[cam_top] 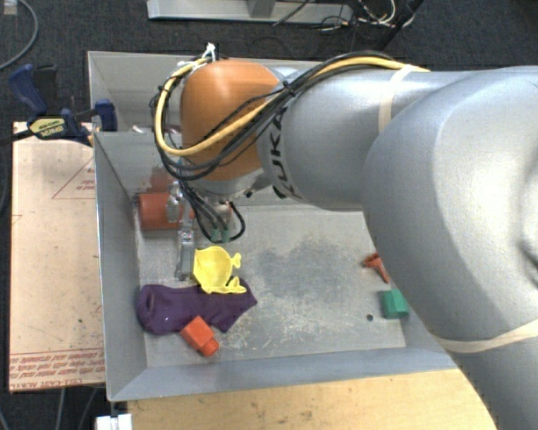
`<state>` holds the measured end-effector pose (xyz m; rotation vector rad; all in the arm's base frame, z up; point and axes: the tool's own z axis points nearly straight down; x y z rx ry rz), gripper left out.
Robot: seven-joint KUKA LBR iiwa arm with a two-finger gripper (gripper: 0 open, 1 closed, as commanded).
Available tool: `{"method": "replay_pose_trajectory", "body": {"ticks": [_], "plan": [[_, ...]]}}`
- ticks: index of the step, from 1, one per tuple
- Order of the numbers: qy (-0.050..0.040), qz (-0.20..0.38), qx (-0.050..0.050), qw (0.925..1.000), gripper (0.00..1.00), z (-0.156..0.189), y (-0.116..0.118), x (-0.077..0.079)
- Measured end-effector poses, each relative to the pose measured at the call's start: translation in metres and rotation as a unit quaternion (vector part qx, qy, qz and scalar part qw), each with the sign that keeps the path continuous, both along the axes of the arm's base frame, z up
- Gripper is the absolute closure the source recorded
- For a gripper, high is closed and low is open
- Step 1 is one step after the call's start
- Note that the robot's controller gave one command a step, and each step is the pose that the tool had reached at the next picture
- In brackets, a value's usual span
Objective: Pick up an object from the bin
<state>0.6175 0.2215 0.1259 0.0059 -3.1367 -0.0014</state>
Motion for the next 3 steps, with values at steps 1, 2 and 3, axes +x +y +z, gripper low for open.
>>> {"method": "replay_pose_trajectory", "body": {"ticks": [1,2,3], "plan": [[-0.0027,-0.001,0.001,1.0000,0.00,0.005,-0.001,0.001],[-0.0026,0.028,0.001,0.9996,0.00,-0.013,-0.031,-0.012],[-0.0021,0.038,0.001,0.9993,0.00,-0.008,-0.075,-0.042]]}}
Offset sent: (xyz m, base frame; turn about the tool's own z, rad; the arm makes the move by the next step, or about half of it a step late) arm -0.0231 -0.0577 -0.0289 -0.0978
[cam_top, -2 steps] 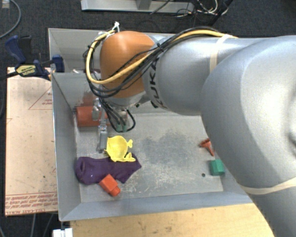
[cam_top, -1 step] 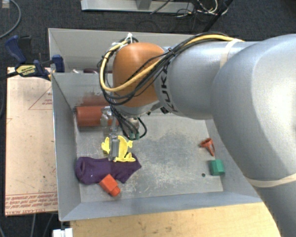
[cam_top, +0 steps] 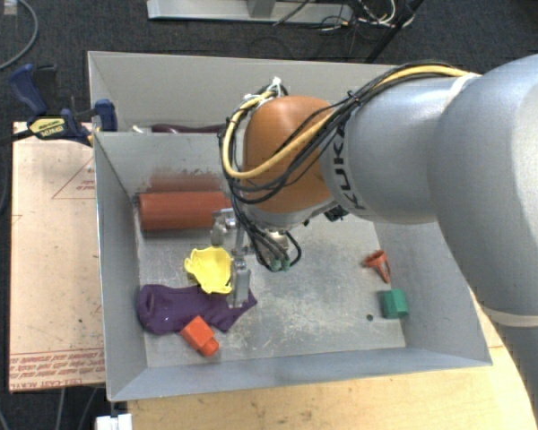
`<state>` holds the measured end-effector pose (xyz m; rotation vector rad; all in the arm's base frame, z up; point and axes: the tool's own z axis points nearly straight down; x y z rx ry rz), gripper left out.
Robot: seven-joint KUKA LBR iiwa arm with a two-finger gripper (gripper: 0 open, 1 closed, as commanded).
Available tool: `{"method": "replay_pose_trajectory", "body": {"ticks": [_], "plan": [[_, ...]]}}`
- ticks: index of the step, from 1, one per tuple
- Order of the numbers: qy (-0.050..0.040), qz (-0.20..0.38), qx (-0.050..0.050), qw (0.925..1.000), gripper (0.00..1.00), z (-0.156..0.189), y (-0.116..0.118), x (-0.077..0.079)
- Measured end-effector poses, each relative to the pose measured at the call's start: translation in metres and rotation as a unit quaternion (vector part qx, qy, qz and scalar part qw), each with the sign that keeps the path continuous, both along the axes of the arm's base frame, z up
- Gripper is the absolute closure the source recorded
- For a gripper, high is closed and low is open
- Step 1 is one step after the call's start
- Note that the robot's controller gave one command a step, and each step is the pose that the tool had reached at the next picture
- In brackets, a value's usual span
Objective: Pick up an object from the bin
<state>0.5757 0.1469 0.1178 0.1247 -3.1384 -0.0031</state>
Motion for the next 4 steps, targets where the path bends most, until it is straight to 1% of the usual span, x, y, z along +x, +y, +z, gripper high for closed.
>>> {"method": "replay_pose_trajectory", "body": {"ticks": [1,2,3,4], "plan": [[-0.0015,0.008,0.001,1.0000,0.00,-0.012,-0.023,-0.008],[-0.0016,0.038,0.001,0.9993,1.00,-0.042,-0.007,-0.008],[-0.0016,0.038,0.001,0.9993,1.00,-0.042,-0.007,-0.008],[-0.0041,0.062,0.000,0.9981,1.00,-0.042,0.016,-0.008]]}}
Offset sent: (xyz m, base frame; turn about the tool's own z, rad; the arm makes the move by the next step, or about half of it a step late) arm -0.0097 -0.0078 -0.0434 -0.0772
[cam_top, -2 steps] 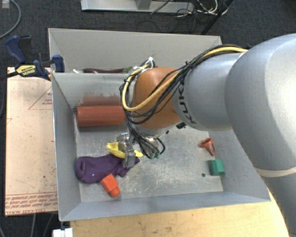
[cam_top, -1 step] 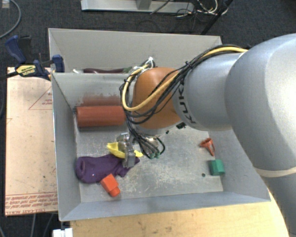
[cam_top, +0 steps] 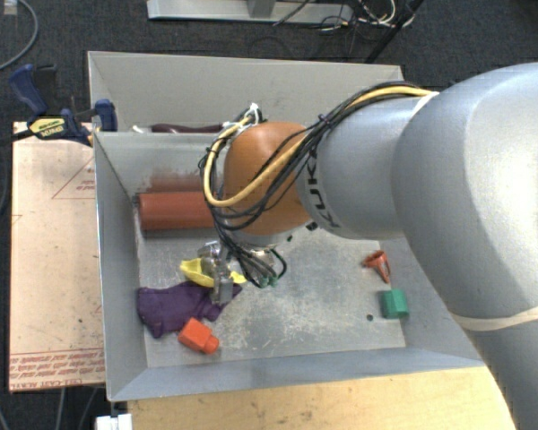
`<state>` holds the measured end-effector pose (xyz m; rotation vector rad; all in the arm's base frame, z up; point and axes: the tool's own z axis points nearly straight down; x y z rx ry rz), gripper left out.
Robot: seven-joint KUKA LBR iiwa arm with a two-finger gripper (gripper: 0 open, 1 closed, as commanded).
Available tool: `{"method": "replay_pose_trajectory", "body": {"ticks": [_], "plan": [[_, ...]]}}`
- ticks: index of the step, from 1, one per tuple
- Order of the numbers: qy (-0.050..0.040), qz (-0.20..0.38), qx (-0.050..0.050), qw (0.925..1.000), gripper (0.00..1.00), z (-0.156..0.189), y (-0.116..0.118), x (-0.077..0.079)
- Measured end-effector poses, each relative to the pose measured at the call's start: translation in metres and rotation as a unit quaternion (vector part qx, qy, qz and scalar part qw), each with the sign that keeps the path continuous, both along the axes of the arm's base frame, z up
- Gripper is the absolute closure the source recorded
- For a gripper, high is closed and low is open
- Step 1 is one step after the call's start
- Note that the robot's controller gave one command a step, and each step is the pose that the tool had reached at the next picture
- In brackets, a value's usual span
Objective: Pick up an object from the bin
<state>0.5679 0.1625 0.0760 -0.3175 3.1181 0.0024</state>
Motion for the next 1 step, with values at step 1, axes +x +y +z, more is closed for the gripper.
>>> {"method": "replay_pose_trajectory", "body": {"ticks": [1], "plan": [[-0.0019,-0.003,0.002,1.0000,1.00,0.1909,-0.0313,0.0243]]}}
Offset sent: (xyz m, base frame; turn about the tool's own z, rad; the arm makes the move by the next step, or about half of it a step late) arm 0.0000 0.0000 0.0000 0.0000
